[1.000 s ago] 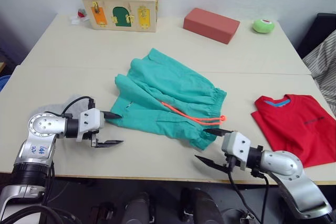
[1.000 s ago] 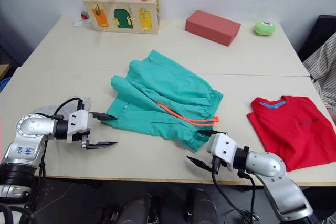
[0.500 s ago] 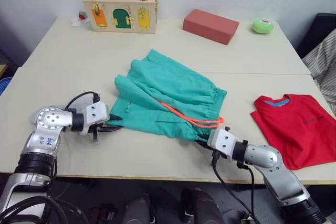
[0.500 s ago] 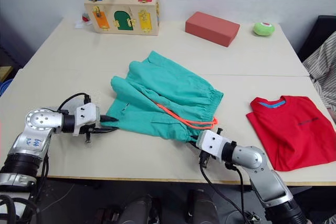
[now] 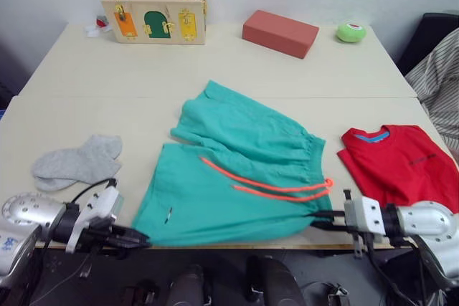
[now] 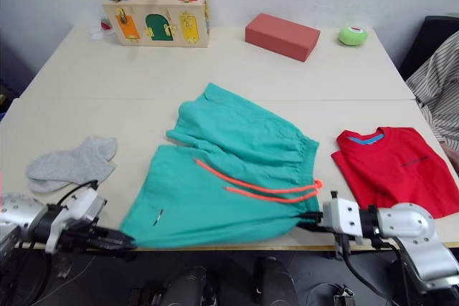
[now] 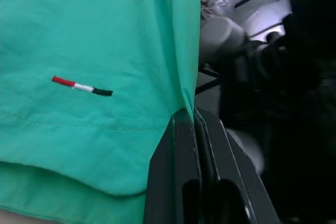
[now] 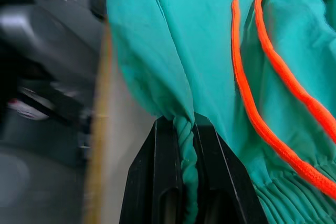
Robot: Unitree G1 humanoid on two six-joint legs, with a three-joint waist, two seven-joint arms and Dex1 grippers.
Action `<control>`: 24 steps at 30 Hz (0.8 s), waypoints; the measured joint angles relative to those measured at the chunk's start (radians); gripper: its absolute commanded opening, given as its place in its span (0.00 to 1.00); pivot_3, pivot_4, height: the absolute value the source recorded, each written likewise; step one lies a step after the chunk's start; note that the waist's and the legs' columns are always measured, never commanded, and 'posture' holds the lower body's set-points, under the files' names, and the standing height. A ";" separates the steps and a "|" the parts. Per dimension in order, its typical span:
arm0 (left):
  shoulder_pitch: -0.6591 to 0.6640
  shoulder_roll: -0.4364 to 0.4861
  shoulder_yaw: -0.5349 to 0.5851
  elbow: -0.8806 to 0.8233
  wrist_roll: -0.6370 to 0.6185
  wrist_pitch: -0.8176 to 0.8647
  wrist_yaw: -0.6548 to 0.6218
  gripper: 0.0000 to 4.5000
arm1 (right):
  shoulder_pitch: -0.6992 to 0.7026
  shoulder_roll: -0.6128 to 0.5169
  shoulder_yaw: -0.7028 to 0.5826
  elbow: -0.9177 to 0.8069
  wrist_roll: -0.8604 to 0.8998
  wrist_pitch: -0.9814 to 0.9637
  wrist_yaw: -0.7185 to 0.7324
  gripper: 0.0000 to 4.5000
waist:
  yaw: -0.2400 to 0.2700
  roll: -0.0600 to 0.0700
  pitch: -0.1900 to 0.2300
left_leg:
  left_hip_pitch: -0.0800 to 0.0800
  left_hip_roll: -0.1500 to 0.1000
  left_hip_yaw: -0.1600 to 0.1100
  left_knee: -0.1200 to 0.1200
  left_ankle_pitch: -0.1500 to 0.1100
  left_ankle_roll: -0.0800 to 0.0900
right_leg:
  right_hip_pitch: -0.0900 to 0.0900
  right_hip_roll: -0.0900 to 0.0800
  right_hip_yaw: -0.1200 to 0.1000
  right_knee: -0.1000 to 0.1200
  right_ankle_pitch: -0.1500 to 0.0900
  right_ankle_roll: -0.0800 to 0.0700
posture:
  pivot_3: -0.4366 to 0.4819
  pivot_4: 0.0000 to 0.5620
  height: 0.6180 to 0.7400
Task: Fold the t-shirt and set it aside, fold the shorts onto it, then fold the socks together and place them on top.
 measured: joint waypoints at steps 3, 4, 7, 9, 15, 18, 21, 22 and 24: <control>0.063 0.089 0.044 -0.055 -0.049 0.113 -0.019 0.01 | -0.009 -0.014 -0.018 -0.014 0.046 0.042 0.018 0.00 | 0.000 -0.001 0.000 | 0.000 0.001 -0.001 0.000 0.000 -0.002 | 0.000 0.000 -0.001 0.000 0.000 -0.001 | 0.48 0.27 1.00; 0.022 0.098 0.055 -0.037 -0.054 0.133 -0.012 0.01 | -0.040 -0.021 -0.027 0.000 0.053 0.063 0.016 0.00 | 0.000 0.001 0.001 | 0.001 0.000 -0.001 0.000 -0.002 -0.004 | 0.000 0.000 0.000 0.000 0.001 -0.002 | 0.48 0.27 1.00; -0.273 0.055 0.069 0.119 -0.083 0.153 0.066 0.01 | -0.214 -0.025 -0.070 0.085 0.075 0.153 -0.014 0.00 | 0.015 0.007 0.004 | -0.001 -0.001 -0.001 0.001 0.001 -0.005 | -0.001 -0.001 0.000 0.000 0.003 -0.004 | 0.48 0.27 1.00; -0.451 0.023 0.045 0.221 -0.074 0.133 0.103 0.01 | -0.335 -0.022 -0.079 0.110 0.084 0.187 -0.027 0.00 | 0.018 0.007 0.004 | -0.001 -0.001 -0.001 0.000 0.004 -0.004 | -0.002 0.000 -0.001 0.003 0.003 -0.004 | 0.48 0.27 1.00; -1.142 -0.176 -0.094 0.769 0.165 -0.162 0.347 0.01 | -0.944 0.153 0.000 0.404 -0.051 0.136 -0.124 0.00 | 0.016 0.005 0.005 | -0.006 -0.002 0.004 0.001 0.010 -0.004 | -0.008 0.002 -0.002 0.011 0.003 -0.004 | 0.48 0.27 1.00; -1.450 -0.246 -0.088 1.060 0.223 -0.256 0.440 0.01 | -1.301 0.256 0.016 0.739 -0.183 0.053 -0.303 0.00 | -0.004 0.003 0.007 | -0.026 -0.005 0.007 0.002 0.013 0.001 | -0.029 0.002 -0.002 0.014 0.005 0.000 | 0.48 0.27 1.00; -1.493 -0.256 -0.115 1.021 0.215 -0.281 0.301 0.01 | -1.361 0.263 0.015 0.748 -0.189 -0.006 -0.280 0.00 | -0.008 0.001 0.004 | -0.028 -0.006 0.008 0.002 0.012 0.001 | -0.035 0.004 -0.005 0.021 0.005 0.000 | 0.48 0.27 1.00; -1.424 -0.248 -0.120 0.964 0.208 -0.288 0.248 0.01 | -1.294 0.243 0.016 0.704 -0.187 -0.015 -0.244 0.00 | -0.009 -0.001 0.001 | -0.021 -0.005 0.008 0.000 0.011 0.002 | -0.030 0.004 -0.005 0.023 0.005 0.000 | 0.48 0.27 1.00; -1.259 -0.233 -0.121 0.875 0.192 -0.285 0.186 0.01 | -1.128 0.212 0.016 0.657 -0.181 -0.001 -0.196 0.00 | -0.009 0.000 0.001 | -0.016 -0.003 0.007 -0.001 0.005 0.005 | -0.023 0.004 -0.007 0.020 0.004 0.003 | 0.48 0.27 1.00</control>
